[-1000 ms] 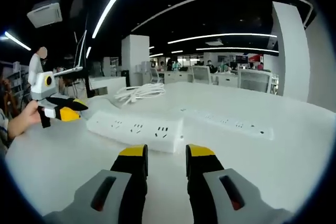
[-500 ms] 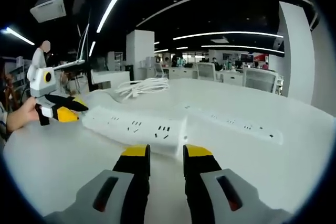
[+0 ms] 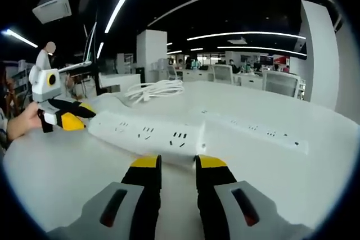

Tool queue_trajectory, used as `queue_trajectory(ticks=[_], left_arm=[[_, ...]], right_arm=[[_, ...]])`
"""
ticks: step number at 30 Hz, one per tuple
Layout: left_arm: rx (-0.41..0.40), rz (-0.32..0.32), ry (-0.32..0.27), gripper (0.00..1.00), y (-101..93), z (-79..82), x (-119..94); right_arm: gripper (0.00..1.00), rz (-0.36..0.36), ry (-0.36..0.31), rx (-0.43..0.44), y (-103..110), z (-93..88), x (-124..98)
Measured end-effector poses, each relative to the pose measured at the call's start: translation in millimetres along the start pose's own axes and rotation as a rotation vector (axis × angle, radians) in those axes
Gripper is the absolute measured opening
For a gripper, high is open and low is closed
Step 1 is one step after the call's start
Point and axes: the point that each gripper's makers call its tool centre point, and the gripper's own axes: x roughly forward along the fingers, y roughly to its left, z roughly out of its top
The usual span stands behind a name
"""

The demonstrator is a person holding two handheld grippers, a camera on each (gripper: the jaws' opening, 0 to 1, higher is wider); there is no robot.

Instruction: Straighten the power strip on the desk, plug the charger into it

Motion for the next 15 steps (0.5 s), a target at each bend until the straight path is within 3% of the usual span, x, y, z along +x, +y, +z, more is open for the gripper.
queue_trajectory(ticks=[15], left_arm=[[-0.022, -0.004, 0.008, 0.3, 0.0, -1.6, -1.1]], right_arm=[[0.23, -0.006, 0.015, 0.008, 1.4, 0.7, 0.1]])
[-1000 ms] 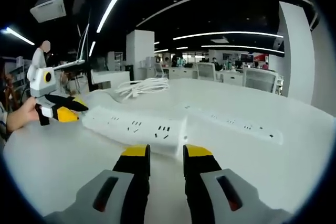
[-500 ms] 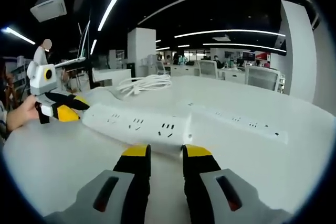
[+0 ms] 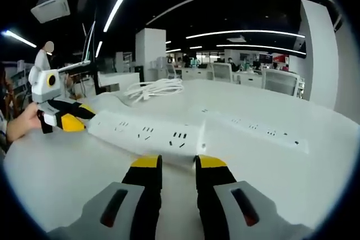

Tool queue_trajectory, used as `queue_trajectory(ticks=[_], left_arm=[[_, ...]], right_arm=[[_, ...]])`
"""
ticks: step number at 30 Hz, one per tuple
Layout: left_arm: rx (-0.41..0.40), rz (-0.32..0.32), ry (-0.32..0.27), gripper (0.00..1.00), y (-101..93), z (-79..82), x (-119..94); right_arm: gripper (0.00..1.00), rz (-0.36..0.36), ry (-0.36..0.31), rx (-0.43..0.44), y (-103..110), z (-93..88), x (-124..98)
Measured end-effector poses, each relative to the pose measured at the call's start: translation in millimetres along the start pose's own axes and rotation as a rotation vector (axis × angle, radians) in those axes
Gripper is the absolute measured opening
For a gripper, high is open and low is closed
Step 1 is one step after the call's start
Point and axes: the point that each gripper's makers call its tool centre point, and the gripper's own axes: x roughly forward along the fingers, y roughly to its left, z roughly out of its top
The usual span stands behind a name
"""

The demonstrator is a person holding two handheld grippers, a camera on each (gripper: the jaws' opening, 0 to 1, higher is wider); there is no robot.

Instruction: Straighten the power strip on the desk, plug the charger into it

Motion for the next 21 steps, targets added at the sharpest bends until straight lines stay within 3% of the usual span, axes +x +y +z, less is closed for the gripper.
queue_trajectory(ticks=[7, 21], left_arm=[[0.023, 0.008, 0.014, 0.29, 0.7, -2.5, -0.3], [-0.011, -0.003, 0.011, 0.27, 2.1, -3.1, -1.6]], right_arm=[[0.2, -0.002, 0.009, -0.004, -1.0, -0.2, -1.5], [0.18, -0.001, 0.015, -0.007, -1.0, -0.4, -3.0]])
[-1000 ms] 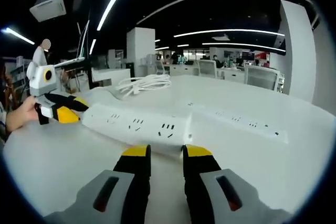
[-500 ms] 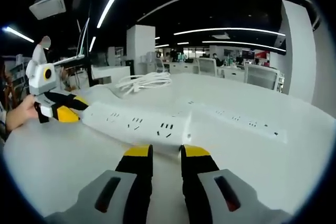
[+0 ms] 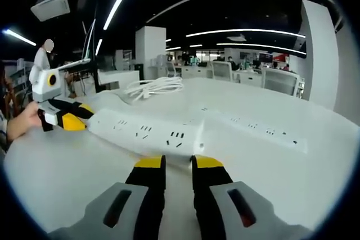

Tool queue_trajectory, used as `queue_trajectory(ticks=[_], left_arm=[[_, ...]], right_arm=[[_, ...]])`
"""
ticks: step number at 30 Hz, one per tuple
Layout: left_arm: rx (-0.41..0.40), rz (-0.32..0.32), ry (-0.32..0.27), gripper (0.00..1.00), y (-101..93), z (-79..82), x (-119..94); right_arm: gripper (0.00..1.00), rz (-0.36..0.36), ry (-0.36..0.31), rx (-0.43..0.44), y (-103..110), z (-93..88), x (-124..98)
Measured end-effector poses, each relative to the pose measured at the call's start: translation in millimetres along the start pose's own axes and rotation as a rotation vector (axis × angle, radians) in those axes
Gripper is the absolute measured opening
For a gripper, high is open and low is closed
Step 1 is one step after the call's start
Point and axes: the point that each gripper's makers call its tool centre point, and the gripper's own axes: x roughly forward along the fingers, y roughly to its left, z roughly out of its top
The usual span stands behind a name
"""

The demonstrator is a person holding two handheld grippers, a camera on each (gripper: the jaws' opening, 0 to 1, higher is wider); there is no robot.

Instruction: Straighten the power strip on the desk, plug the charger into it

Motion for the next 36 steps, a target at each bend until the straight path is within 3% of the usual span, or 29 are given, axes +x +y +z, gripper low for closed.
queue_trajectory(ticks=[36], left_arm=[[0.013, -0.04, 0.027, 0.26, -3.2, -4.3, -7.6]], right_arm=[[0.16, 0.018, -0.003, 0.032, 8.9, -1.9, -4.6]])
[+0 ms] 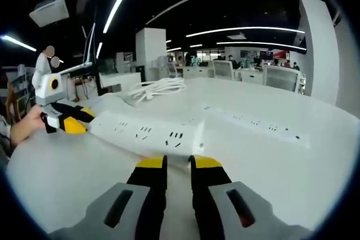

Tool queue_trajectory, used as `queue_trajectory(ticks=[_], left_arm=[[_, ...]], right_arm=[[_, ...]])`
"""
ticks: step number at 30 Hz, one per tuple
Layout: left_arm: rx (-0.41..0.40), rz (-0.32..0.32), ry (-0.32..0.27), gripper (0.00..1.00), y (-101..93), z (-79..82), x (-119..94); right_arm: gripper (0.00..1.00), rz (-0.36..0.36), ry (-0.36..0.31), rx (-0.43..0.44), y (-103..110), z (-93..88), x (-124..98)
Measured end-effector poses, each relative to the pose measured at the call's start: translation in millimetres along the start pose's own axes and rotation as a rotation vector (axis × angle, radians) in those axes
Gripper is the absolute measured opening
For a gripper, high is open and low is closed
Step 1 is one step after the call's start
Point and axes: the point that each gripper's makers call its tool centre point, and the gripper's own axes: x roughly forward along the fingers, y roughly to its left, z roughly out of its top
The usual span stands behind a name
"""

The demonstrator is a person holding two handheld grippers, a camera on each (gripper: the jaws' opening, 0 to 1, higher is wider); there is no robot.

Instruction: Straighten the power strip on the desk, plug the charger into it

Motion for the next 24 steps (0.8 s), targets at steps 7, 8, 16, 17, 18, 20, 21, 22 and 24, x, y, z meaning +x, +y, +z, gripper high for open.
queue_trajectory(ticks=[7, 8, 16, 17, 18, 20, 21, 22, 24], left_arm=[[-0.006, -0.008, 0.004, 0.26, -1.6, -1.6, -3], [-0.003, -0.009, 0.006, 0.26, -2.1, -1.9, -3], [-0.042, -0.027, 0.012, 0.22, -1.9, -3.9, -8], [-0.044, -0.03, 0.014, 0.23, -2.7, -4.1, -8], [-0.044, -0.033, 0.016, 0.23, -3.9, -4.3, -9], [-0.023, -0.029, 0.021, 0.23, -5.4, -5.3, -9], [-0.016, -0.025, 0.022, 0.23, -5.4, -5.5, -9], [-0.016, -0.024, 0.022, 0.23, -5.1, -5.5, -9], [-0.023, -0.026, 0.021, 0.23, -5.2, -5.6, -9]], right_arm=[[0.16, -0.008, 0.01, 0.002, 5, -2.0, -5], [0.15, -0.01, 0.009, 0.007, 5, -2.2, -6], [0.15, -0.016, -0.002, 0.049, 7, -4.0, -13], [0.15, -0.023, -0.003, 0.043, 9, -4.9, -15], [0.14, -0.031, -0.007, 0.036, 10, -5.6, -16], [0.14, -0.04, -0.011, 0.029, 10, -6.2, -18], [0.14, -0.041, -0.009, 0.033, 10, -5.8, -18], [0.14, -0.039, -0.005, 0.032, 9, -5.8, -19], [0.14, -0.038, -0.001, 0.029, 9, -6.3, -20]])
